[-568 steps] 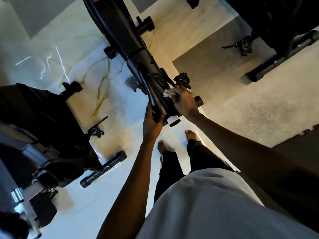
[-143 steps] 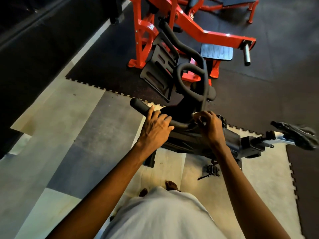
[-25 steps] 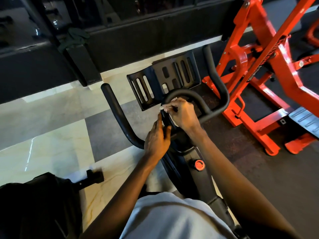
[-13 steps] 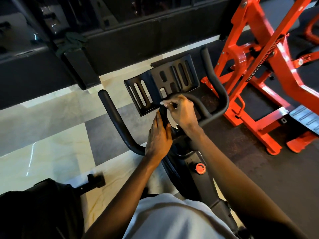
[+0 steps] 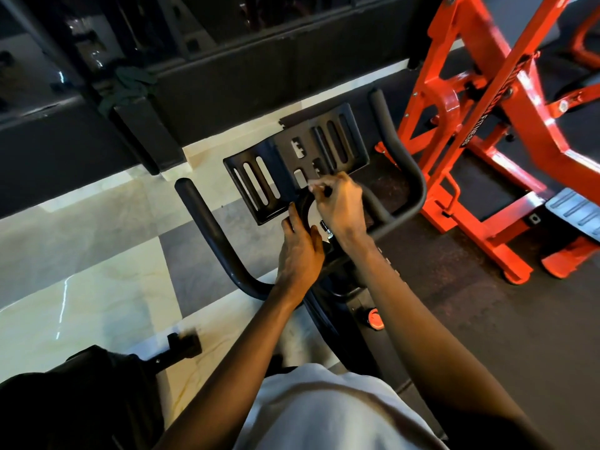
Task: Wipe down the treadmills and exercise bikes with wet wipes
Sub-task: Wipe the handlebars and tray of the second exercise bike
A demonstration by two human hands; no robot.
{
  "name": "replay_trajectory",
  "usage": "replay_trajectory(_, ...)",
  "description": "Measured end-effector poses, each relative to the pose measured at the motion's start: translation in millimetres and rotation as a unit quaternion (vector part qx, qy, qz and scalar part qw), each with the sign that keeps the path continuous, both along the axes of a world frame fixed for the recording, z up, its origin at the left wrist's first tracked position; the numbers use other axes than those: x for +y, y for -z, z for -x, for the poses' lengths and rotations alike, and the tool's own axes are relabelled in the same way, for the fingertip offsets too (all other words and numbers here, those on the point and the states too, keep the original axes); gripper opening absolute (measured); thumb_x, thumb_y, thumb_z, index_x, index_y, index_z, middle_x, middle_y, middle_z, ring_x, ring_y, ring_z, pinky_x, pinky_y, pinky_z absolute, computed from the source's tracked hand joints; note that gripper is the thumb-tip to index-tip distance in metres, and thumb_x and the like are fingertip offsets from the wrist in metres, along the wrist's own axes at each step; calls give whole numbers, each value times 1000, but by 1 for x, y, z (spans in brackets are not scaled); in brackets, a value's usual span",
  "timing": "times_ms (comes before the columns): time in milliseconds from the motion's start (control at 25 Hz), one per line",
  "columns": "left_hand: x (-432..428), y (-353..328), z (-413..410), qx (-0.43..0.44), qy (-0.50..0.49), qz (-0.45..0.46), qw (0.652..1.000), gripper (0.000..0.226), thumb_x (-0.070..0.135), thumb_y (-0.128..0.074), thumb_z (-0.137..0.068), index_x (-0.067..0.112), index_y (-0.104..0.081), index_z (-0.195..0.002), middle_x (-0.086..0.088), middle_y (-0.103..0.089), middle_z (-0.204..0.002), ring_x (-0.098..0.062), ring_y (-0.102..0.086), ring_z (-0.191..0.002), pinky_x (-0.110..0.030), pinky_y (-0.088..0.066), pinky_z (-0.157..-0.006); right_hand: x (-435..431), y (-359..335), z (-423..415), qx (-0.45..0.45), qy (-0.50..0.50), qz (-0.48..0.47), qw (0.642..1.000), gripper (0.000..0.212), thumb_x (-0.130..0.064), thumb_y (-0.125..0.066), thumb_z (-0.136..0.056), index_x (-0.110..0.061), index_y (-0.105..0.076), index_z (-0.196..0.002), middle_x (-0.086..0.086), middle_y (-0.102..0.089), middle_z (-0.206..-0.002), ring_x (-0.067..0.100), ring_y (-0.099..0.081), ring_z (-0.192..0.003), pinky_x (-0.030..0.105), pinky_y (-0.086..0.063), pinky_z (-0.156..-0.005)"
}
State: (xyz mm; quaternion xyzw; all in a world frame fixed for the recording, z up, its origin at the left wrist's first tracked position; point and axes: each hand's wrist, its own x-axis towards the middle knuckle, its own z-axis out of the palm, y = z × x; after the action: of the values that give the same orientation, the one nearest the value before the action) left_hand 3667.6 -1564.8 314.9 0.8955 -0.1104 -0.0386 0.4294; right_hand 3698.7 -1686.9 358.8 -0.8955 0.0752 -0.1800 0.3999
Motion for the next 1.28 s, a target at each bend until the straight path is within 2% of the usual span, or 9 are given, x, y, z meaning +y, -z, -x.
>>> replay_trajectory(120,-2,1,1,-18,-9,-33,999,68,29,-46,-105,17,-8,-160,-13,-38,-140,-27,-60,-105,-43,-60,-83,-21,-1,1,2,-8,18,1000,19,-10,-64,-96,-16,-72,-111,-10,-63,-117,-8,-55,-103,-2,-41,-85)
replay_trajectory(200,-3,1,3,-77,-18,-82,993,67,24,-48,-104,8,-14,-159,-16,-29,-154,-33,-45,-132,-43,-46,-107,-46,0,5,2,45,-2,999,16,-14,-66,-95,-19,-75,-107,-9,-70,-108,-4,-63,-92,9,-52,-82)
replay_trajectory(280,-6,0,4,-115,0,-122,986,65,18,-49,-103,4,-18,-158,-18,-24,-161,-34,-33,-143,-41,-34,-114,-65,5,15,3,105,-18,994,16,-14,-66,-93,-20,-78,-101,-9,-75,-97,-2,-67,-80,18,-57,-77)
replay_trajectory(520,-8,-2,3,-90,10,-125,988,68,14,-50,-103,6,-14,-160,-18,-17,-163,-35,-25,-148,-44,-27,-119,-31,2,0,-4,87,-22,996,17,-9,-67,-92,-16,-75,-106,-7,-71,-108,-6,-62,-92,-2,-42,-79)
replay_trajectory(680,-7,-3,4,-118,20,-126,985,62,14,-47,-104,6,-20,-159,-15,-15,-166,-31,-14,-153,-41,-16,-121,-48,2,6,-5,90,-3,996,18,-8,-68,-91,-16,-76,-104,-2,-73,-105,3,-66,-95,14,-51,-84)
replay_trajectory(840,0,7,2,-176,120,-171,962,44,27,-38,-106,12,-49,-146,-11,-25,-165,-20,-2,-154,-42,-1,-123,-83,8,48,2,112,14,994,18,2,-65,-83,-10,-78,-86,1,-77,-91,5,-69,-85,26,-57,-82)
replay_trajectory(1000,3,9,5,-178,199,-186,946,54,48,-28,-105,15,-63,-131,-7,-54,-147,-22,-20,-153,-41,2,-125,-88,10,60,12,94,22,995,19,6,-64,-84,-8,-76,-88,0,-76,-96,5,-68,-89,23,-56,-83)
replay_trajectory(1200,3,8,8,-202,196,-223,933,62,63,-35,-100,17,-62,-131,-5,-62,-137,-26,-33,-145,-44,-1,-123,-93,3,50,44,65,23,997,18,3,-63,-86,-8,-76,-93,0,-75,-96,7,-67,-90,25,-56,-82)
replay_trajectory(1280,2,7,7,-211,192,-230,930,63,66,-37,-97,19,-63,-132,-3,-62,-135,-24,-37,-142,-42,1,-122,-102,10,71,78,63,10,995,20,3,-65,-87,-10,-76,-96,0,-76,-98,5,-68,-91,16,-55,-80)
